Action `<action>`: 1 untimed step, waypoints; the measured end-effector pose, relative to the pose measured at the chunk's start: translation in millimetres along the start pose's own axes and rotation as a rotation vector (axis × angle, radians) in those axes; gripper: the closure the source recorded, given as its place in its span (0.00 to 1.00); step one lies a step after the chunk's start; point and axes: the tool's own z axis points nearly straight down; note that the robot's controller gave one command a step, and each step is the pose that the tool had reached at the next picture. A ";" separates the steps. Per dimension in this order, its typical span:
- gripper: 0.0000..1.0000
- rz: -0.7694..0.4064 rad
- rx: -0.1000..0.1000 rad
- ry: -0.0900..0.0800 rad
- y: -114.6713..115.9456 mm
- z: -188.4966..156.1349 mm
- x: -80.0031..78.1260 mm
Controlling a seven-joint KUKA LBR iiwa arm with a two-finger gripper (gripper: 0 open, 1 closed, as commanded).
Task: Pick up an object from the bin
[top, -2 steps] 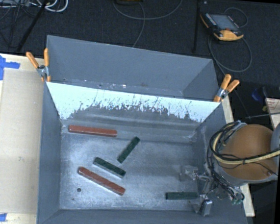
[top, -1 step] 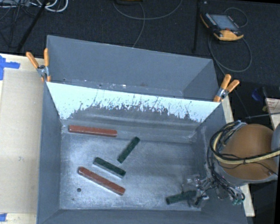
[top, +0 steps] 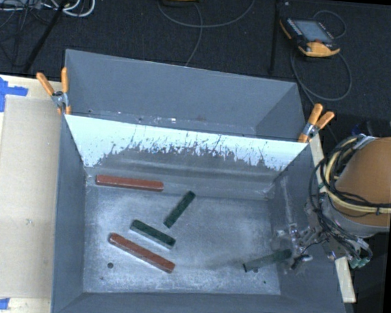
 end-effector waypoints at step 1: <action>1.00 -0.004 0.001 0.000 -8.0 -59.0 -12.8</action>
Offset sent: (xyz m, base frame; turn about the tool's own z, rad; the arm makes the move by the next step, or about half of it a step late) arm 0.0120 -0.0040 0.0561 -0.0066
